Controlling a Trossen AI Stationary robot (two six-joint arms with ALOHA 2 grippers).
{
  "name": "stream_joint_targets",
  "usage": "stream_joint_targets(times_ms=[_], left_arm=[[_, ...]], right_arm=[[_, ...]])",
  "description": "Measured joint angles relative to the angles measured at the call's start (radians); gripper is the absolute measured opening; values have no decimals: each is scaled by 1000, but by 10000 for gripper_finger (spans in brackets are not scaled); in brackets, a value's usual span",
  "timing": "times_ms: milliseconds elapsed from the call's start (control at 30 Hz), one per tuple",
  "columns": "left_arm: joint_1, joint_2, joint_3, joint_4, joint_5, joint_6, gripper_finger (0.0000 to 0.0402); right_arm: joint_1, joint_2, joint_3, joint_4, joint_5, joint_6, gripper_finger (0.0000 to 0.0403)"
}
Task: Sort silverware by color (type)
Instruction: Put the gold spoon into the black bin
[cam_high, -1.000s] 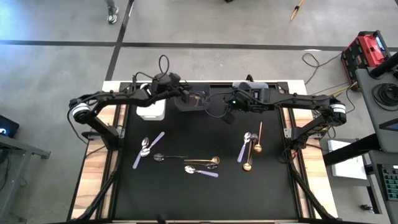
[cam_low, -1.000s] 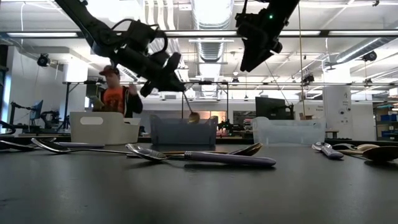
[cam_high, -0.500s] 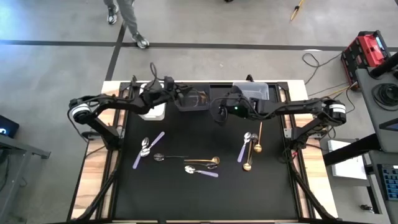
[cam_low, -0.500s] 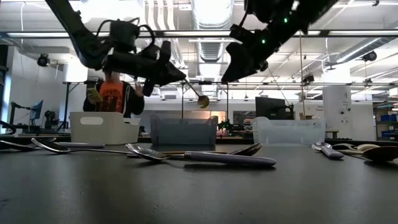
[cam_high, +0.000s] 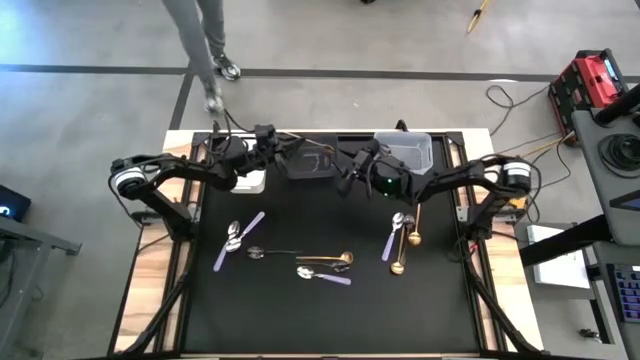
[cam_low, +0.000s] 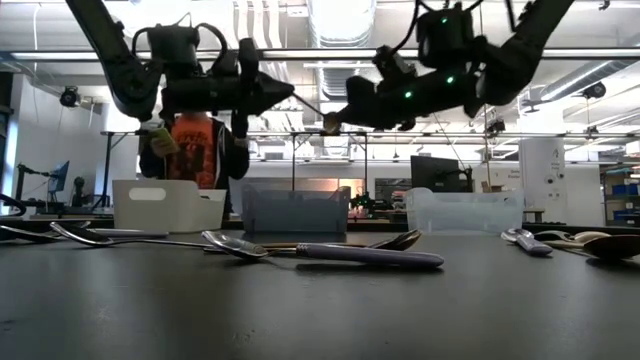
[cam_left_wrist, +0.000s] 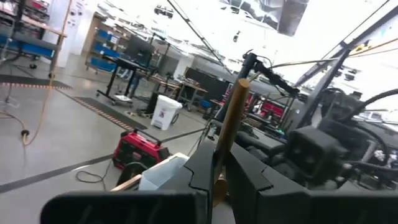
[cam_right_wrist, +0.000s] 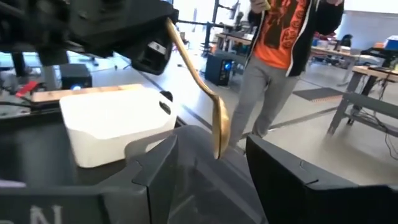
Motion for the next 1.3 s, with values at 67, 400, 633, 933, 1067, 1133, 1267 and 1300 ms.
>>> stream_joint_targets(times_ms=[67,400,633,933,1067,1133,1267,1300], left_arm=[[-3,0,3,2,5,0,13],[-8,0,3,19,20,-1,13],[-8,-1,3,6,23,5,13],[-5,-2,3,-46,66,101,44],[-4,-3,3,-98,69,199,102],[-4,-4,3,-128,67,274,136],[-4,-6,3,-174,45,483,198],[-5,-6,3,-182,25,530,212]], right_arm=[[-6,27,22,6,17,5,172],[-13,99,96,8,22,-27,125],[-13,91,108,1,27,-51,26],[-13,66,108,-69,23,-28,16],[-12,16,108,-181,17,11,15],[-12,-20,108,-256,17,42,15],[-13,-99,108,-425,16,108,14],[-13,-118,108,-467,16,128,14]])
